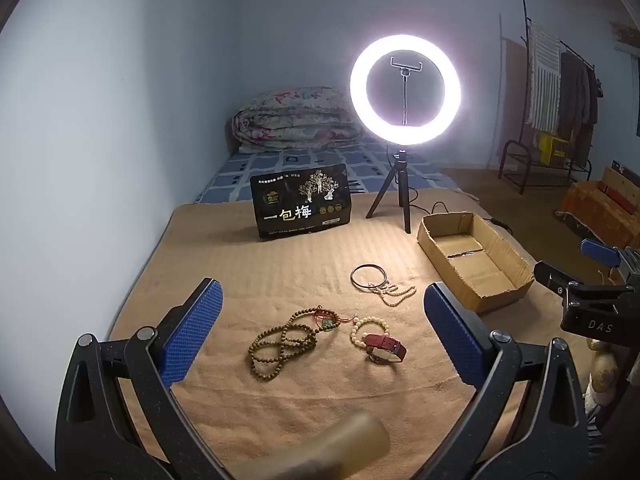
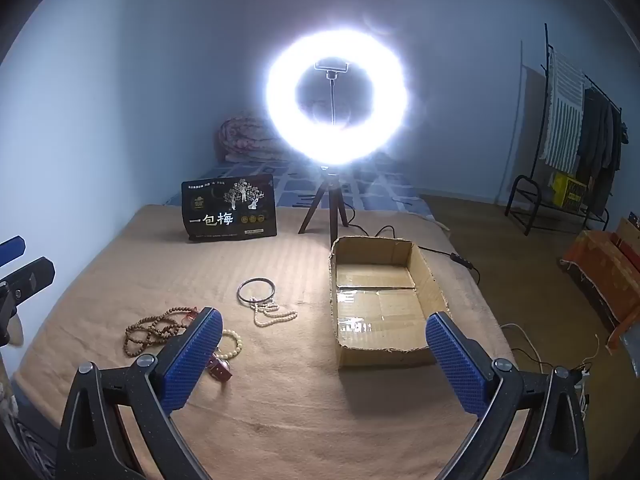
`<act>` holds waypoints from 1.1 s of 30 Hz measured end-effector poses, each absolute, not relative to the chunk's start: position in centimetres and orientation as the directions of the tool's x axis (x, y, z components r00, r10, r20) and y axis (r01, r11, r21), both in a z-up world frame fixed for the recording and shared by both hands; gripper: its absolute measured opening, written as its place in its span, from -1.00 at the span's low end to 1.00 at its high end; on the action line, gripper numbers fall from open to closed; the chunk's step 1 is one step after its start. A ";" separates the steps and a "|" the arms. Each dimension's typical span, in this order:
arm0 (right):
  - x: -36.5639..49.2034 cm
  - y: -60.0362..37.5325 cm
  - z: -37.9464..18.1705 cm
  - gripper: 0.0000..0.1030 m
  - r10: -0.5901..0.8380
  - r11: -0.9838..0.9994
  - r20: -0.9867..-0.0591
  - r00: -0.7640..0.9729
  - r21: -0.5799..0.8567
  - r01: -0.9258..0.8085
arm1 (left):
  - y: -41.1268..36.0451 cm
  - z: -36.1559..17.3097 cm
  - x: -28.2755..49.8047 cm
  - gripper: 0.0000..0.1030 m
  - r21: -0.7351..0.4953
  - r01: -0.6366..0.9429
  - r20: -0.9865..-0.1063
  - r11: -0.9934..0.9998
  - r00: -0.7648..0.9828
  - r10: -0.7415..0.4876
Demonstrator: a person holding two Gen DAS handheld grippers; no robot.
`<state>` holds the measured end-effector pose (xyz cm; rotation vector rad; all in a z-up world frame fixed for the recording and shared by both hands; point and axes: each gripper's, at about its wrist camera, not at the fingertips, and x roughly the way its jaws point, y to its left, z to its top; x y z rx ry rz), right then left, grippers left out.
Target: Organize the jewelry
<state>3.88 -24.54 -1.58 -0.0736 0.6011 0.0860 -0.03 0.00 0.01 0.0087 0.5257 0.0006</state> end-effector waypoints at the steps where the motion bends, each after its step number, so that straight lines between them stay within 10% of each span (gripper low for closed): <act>1: 3.9 -24.5 -1.6 0.99 0.058 0.994 -0.566 0.822 -0.046 -0.102 | 0.0 0.0 0.0 0.99 0.009 0.003 -0.503 1.000 0.864 0.002; 33: 3.9 -24.4 -0.9 0.99 0.059 0.993 -0.563 0.825 -0.048 -0.104 | 0.0 -0.1 -0.1 0.99 0.008 0.001 -0.503 1.000 0.864 0.004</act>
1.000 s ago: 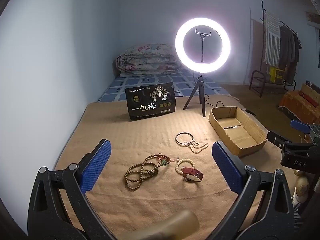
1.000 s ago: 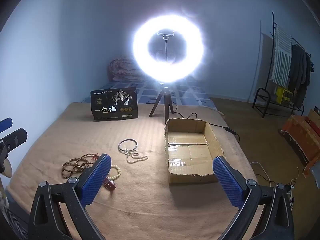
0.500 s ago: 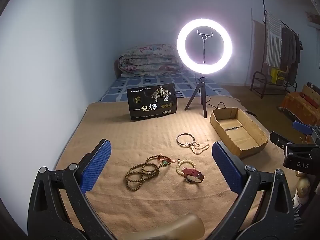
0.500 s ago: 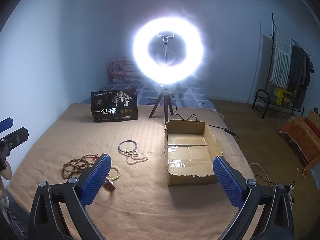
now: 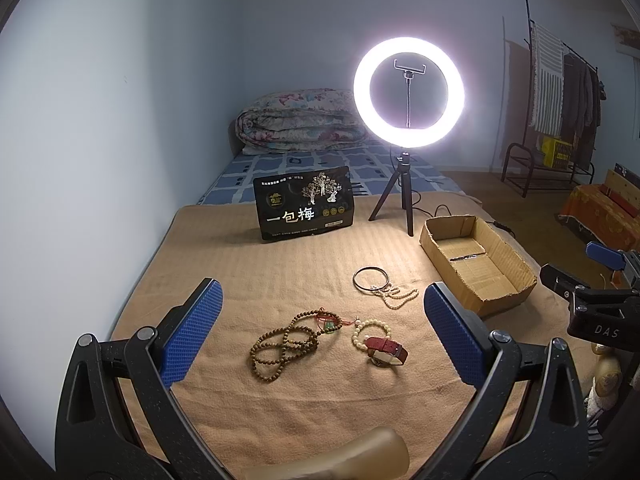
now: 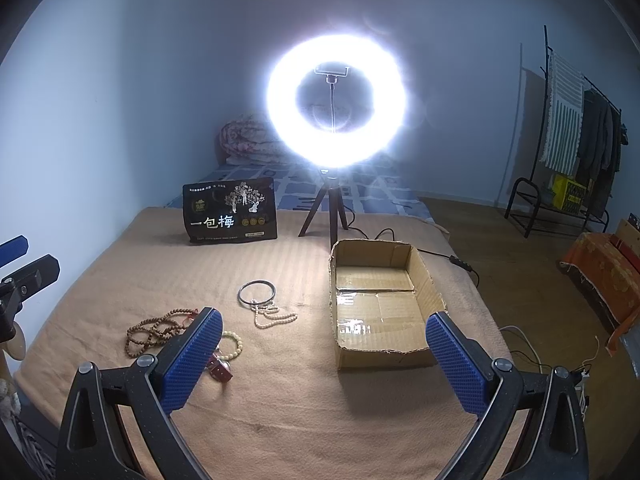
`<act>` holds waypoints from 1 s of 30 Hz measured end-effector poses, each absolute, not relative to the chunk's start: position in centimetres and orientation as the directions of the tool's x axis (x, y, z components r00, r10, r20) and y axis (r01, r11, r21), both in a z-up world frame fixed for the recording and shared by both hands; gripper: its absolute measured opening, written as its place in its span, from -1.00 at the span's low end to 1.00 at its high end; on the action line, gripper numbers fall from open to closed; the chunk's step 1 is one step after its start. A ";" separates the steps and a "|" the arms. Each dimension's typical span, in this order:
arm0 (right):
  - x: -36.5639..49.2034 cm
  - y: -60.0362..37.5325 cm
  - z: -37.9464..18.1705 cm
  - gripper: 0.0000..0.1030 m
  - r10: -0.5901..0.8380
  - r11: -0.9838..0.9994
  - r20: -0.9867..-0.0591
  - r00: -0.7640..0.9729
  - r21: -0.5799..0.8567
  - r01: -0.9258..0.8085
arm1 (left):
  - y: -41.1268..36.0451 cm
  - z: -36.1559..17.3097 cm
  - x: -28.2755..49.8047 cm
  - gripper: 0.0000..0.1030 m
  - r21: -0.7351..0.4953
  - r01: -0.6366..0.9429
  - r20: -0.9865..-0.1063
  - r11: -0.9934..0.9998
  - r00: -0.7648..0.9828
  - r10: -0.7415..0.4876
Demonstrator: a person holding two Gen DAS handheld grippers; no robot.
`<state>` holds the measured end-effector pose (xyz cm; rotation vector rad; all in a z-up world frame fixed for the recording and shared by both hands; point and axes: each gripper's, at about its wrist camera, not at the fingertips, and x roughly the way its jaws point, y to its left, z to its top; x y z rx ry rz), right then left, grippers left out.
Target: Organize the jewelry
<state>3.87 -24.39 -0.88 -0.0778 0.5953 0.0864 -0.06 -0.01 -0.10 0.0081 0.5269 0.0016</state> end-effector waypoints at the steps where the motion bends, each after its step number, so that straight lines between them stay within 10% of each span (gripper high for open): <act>1: 4.0 -24.4 -0.9 0.99 0.059 0.993 -0.562 0.825 -0.048 -0.103 | 0.0 -0.1 -0.1 0.99 0.008 0.000 -0.502 1.000 0.865 0.004; 30: 4.0 -24.3 -1.2 0.99 0.060 0.994 -0.560 0.826 -0.045 -0.103 | 0.0 -0.1 -0.1 0.99 0.008 -0.002 -0.501 1.000 0.865 0.006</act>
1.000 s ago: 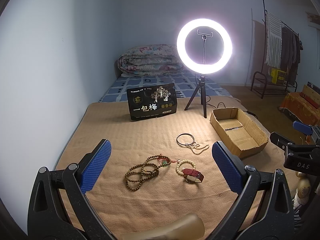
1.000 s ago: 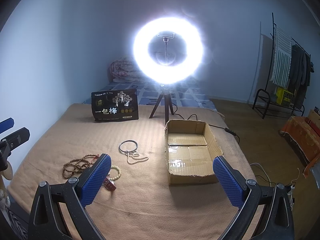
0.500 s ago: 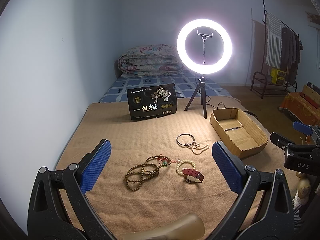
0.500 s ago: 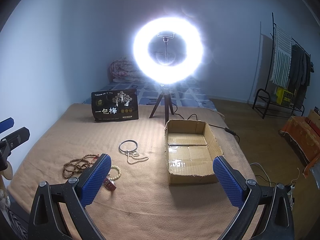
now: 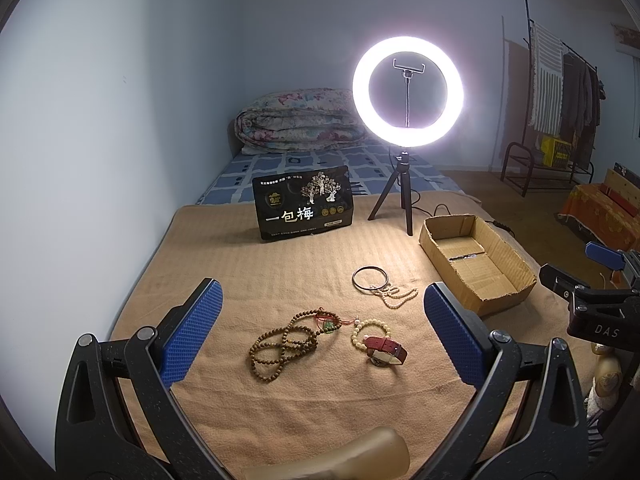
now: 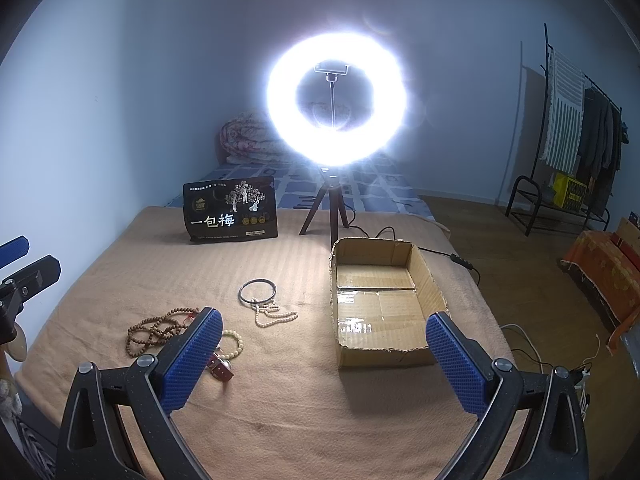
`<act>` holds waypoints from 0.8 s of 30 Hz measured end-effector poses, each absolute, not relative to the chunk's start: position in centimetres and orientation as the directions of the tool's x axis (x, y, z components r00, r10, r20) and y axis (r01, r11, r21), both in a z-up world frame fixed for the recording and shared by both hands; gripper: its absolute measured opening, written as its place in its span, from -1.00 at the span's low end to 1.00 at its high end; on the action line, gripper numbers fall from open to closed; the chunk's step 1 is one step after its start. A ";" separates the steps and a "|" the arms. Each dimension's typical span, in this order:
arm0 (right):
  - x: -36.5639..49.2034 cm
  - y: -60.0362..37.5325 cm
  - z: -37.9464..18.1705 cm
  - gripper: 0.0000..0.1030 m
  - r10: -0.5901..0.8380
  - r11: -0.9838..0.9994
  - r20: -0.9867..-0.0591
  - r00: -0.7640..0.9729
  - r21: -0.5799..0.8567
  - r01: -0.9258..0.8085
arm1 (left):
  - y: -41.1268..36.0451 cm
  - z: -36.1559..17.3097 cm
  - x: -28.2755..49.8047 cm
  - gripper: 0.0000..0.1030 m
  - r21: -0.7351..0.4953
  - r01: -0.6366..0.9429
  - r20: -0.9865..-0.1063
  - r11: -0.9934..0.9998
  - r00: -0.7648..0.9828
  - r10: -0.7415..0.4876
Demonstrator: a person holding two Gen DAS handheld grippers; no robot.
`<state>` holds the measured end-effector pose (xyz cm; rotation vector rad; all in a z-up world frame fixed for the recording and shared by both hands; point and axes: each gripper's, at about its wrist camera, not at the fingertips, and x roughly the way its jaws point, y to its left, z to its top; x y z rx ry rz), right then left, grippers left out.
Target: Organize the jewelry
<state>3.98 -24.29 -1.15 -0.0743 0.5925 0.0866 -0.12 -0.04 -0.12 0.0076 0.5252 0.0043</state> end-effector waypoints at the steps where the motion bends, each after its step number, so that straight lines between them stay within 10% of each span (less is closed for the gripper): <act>1: 4.0 -24.3 -1.2 0.99 0.060 0.994 -0.560 0.826 -0.045 -0.103 | 0.0 -0.1 -0.1 0.99 0.008 -0.002 -0.502 1.000 0.865 0.005; 24: 4.0 -24.2 -1.4 0.99 0.064 0.994 -0.564 0.823 -0.040 -0.105 | -0.1 -0.1 0.0 0.99 0.008 -0.003 -0.505 1.000 0.863 0.007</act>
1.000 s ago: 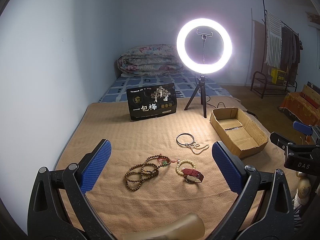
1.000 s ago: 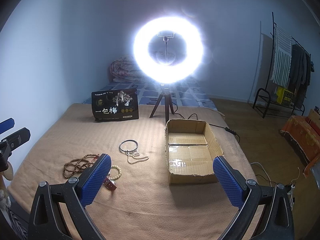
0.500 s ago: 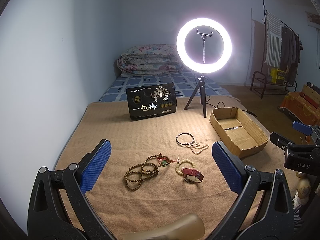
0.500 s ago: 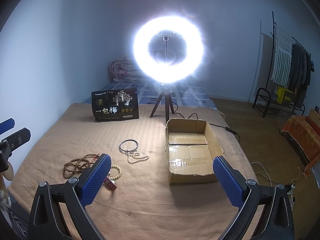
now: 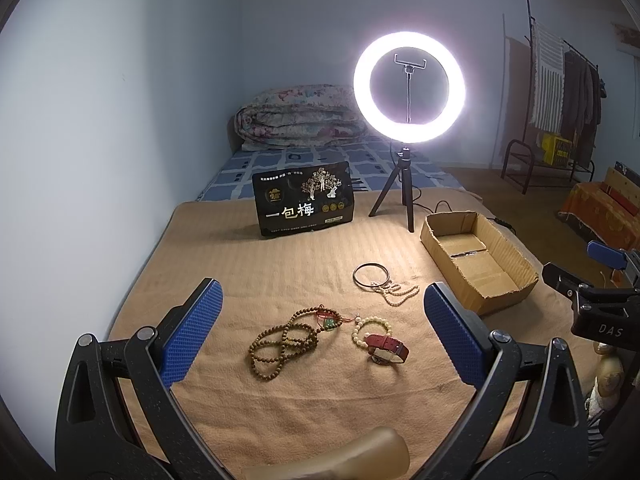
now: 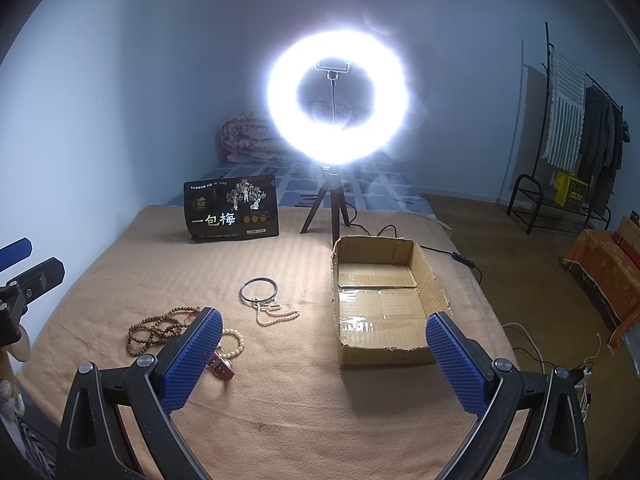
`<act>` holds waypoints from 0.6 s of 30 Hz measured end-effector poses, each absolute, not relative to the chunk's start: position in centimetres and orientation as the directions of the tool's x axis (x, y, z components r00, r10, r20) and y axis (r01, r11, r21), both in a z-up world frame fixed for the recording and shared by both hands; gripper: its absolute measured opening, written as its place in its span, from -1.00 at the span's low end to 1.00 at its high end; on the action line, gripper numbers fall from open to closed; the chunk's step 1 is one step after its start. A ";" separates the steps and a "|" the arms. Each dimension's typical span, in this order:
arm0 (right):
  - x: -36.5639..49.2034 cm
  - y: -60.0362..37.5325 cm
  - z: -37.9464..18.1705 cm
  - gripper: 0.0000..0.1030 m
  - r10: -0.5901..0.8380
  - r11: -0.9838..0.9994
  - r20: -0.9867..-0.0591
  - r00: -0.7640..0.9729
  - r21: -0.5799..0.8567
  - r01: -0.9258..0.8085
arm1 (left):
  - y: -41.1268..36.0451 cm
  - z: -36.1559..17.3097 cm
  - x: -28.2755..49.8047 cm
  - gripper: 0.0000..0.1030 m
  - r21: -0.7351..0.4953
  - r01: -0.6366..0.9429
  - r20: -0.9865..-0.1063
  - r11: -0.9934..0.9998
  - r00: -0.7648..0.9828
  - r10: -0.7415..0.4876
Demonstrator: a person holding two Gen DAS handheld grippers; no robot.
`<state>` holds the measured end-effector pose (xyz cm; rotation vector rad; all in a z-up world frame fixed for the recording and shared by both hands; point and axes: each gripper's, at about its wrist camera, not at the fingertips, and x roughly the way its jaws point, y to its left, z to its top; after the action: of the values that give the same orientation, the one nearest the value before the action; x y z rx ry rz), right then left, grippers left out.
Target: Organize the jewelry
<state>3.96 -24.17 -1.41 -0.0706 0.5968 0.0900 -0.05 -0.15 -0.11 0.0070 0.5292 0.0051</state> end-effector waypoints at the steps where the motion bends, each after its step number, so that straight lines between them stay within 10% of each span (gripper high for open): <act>1: 4.0 -24.2 -1.5 0.99 0.065 0.994 -0.565 0.823 -0.039 -0.106 | -0.1 -0.1 -0.1 0.99 0.007 -0.004 -0.506 1.000 0.863 0.007; 18: 4.9 -24.1 -2.6 0.99 0.096 0.991 -0.588 0.803 -0.019 -0.132 | 1.1 -2.7 1.4 0.99 0.016 -0.030 -0.533 0.999 0.846 0.033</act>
<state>4.93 -24.06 -2.65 -0.0596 0.6270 0.1222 1.42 1.11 -2.74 0.0069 0.5623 0.0331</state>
